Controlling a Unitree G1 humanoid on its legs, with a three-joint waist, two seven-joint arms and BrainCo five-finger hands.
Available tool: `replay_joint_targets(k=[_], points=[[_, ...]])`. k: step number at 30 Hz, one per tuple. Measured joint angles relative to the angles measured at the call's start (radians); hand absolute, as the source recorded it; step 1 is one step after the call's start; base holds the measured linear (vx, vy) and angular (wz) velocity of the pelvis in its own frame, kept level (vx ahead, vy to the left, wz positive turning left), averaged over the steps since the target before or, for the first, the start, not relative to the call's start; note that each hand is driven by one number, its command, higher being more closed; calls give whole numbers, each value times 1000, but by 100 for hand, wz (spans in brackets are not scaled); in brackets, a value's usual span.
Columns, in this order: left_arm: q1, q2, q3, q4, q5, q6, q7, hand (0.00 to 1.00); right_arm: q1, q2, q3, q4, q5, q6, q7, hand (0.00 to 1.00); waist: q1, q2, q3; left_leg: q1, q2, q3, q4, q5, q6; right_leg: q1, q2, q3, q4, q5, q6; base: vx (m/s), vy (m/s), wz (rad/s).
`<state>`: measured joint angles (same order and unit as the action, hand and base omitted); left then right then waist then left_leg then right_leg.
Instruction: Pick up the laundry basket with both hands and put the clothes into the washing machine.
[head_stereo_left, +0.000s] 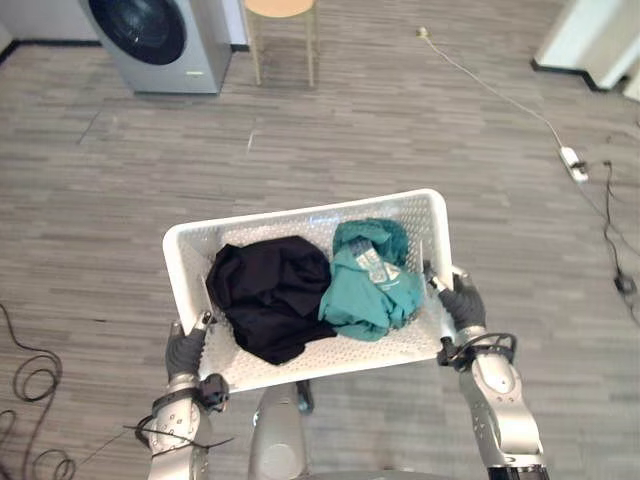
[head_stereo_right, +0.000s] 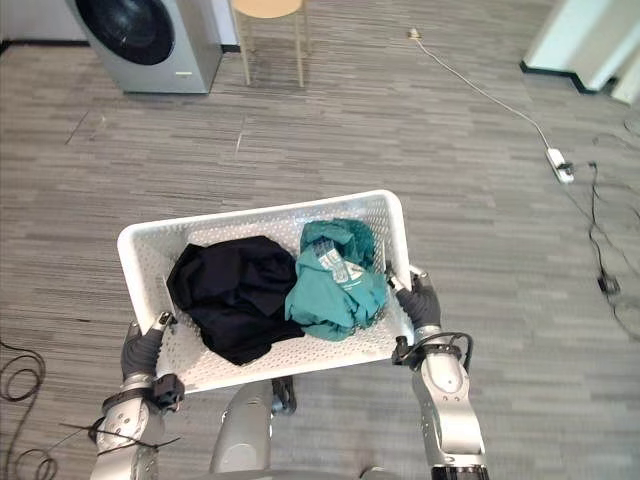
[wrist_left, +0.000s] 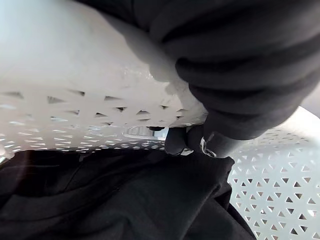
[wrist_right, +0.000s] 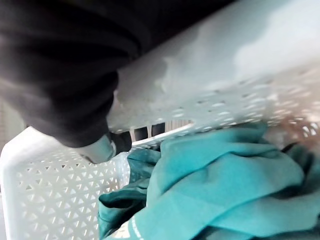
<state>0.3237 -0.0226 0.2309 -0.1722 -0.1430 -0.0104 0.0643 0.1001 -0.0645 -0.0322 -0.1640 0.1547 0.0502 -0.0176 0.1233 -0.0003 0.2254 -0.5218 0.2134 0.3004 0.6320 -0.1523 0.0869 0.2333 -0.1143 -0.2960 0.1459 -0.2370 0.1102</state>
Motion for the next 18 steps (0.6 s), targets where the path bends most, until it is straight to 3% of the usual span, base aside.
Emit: replay_joint_targets(k=[2, 3, 5, 6, 7, 9, 10, 11, 12, 14, 15, 16, 17, 18], points=[[8, 1, 7, 0, 0, 6, 0, 100, -7, 8, 5, 33, -2, 0, 2, 100, 4, -8, 2, 21, -14, 1, 97, -100, 37, -85, -61, 27, 312, 14, 49, 742, 373, 46], [11, 14, 7, 1, 4, 8, 0, 100, -3, 23, 5, 44, -5, 0, 2, 100, -1, -17, 5, 71, -43, 3, 120, -164, 45, -173, -112, 77, 609, 83, 109, 696, 351, 51], [14, 46, 5, -6, 7, 18, 2, 100, 16, 49, 5, 48, -9, 1, 2, 100, -6, -21, 9, 180, -80, 3, 112, -216, 48, -290, -130, 126, 962, 123, 113, 636, 205, 43], [42, 61, 3, -36, 7, 21, 3, 100, 35, 66, 7, 46, -10, 1, 4, 100, -12, -21, 10, 282, -98, 1, 58, -235, 41, -341, -116, 132, 1052, 113, 97, 628, 131, 22], [57, 67, 0, -49, 7, 21, 3, 100, 45, 75, 9, 44, -10, 0, 4, 100, -19, -19, 11, 332, -106, 1, 21, -237, 38, -364, -106, 125, 1057, 105, 82, 620, 99, 18], [75, 81, -20, -80, 8, 13, 5, 100, 93, 82, 7, -22, -10, -6, 4, 100, -56, -14, 10, 486, -147, -30, -129, -249, 18, -494, -81, 47, 973, 45, -8, 646, 68, 33], [70, 87, -28, -80, 7, 10, 5, 100, 103, 85, -1, -33, -9, -10, 4, 100, -63, -12, 11, 510, -158, -39, -156, -252, 12, -534, -78, 34, 928, 30, -27, 548, 30, 42], [59, 88, -40, -80, 7, 10, 4, 100, 111, 85, -17, -36, -8, -15, 4, 100, -82, -12, 9, 540, -165, -52, -188, -256, 5, -579, -75, 1, 808, 18, -48, 527, 0, 49], [46, 89, -58, -69, 9, 11, 0, 100, 116, 85, -38, -35, -8, -18, 4, 100, -98, -7, 8, 582, -167, -64, -227, -265, -12, -610, -66, -52, 575, 33, -60, 531, -6, 47], [26, 96, -71, -30, 10, 11, -1, 100, 133, 85, -46, -32, -8, -21, 4, 100, -110, -22, -5, 684, -190, -67, -307, -281, -44, -626, -42, -120, 132, 164, -40, 658, -12, 22], [20, 96, -72, -15, 15, 11, -1, 100, 137, 85, -46, -30, -9, -21, 4, 100, -111, -25, -9, 710, -196, -68, -324, -290, -61, -640, -38, -121, 94, 190, -42, 678, -57, 10], [10, 93, -73, 10, 42, 12, -3, 100, 149, 85, -47, -12, -9, -20, 3, 100, -113, -22, -21, 765, -189, -76, -323, -309, -95, -657, -16, -103, 101, 237, -102, 737, -93, 18], [8, 79, -79, 33, 67, 23, -9, 100, 163, 89, -57, 15, -9, -19, -1, 100, -117, 5, -49, 765, -141, -92, -233, -322, -120, -647, 23, -79, 143, 320, -187, 783, -101, 15], [8, 75, -84, 39, 77, 27, -11, 100, 167, 89, -62, 23, -9, -17, 0, 100, -119, 28, -54, 745, -106, -89, -138, -318, -127, -635, 45, -81, 163, 335, -199, 809, -93, 5]])
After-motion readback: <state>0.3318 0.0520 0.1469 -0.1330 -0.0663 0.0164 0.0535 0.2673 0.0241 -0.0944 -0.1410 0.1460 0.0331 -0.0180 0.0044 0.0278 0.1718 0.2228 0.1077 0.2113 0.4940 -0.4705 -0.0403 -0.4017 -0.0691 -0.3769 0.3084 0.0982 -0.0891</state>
